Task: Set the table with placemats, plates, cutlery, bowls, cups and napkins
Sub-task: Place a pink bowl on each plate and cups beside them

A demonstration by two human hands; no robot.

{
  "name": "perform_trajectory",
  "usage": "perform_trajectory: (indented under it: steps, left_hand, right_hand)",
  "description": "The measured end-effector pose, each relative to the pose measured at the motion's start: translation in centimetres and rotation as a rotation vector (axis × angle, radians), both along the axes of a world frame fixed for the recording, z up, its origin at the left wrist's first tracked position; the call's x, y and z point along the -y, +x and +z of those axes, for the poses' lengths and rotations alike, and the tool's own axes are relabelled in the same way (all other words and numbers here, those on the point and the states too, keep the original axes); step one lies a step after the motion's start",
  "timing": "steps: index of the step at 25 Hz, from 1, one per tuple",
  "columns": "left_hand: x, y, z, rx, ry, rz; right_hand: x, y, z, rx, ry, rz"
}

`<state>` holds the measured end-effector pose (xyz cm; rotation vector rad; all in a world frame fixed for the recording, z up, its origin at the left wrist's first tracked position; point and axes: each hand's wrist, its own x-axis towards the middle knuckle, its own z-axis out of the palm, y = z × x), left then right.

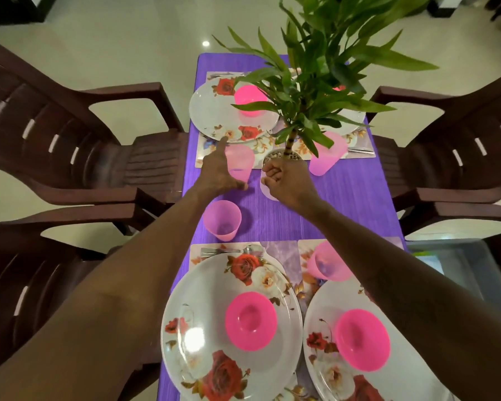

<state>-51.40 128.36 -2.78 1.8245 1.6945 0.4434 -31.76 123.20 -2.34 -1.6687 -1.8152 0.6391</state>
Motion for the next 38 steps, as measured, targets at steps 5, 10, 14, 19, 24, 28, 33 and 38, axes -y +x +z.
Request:
perform_trajectory:
  steps: [5,10,14,19,24,28,33,38]
  left_hand:
    - [2.9,-0.5,2.9,0.017,0.107,0.004]
    - [8.2,1.7,6.7,-0.051,0.217,-0.050]
    - [14.6,6.5,9.8,-0.072,0.256,-0.077]
    - [21.8,15.2,11.7,-0.037,0.322,-0.098]
    - [27.2,26.8,11.4,-0.011,0.393,-0.224]
    - [30.0,34.5,9.1,0.048,0.287,-0.329]
    - [32.0,41.7,4.9,0.022,0.157,-0.464]
    - [33.3,46.5,0.7,0.026,-0.009,-0.337]
  right_hand:
    - [2.4,1.4,2.2,-0.055,0.080,-0.077]
    - [6.1,4.9,4.8,-0.108,0.068,-0.025]
    - [10.2,9.1,6.7,0.003,0.054,0.080]
    - [17.0,16.2,7.2,-0.023,0.014,0.062]
    - [23.4,25.7,7.1,-0.076,0.123,-0.101]
    - [26.9,32.6,5.5,-0.096,0.083,-0.243]
    - [31.2,39.0,2.9,-0.109,-0.061,-0.401]
    - [33.7,45.9,-1.0,-0.162,-0.182,-0.556]
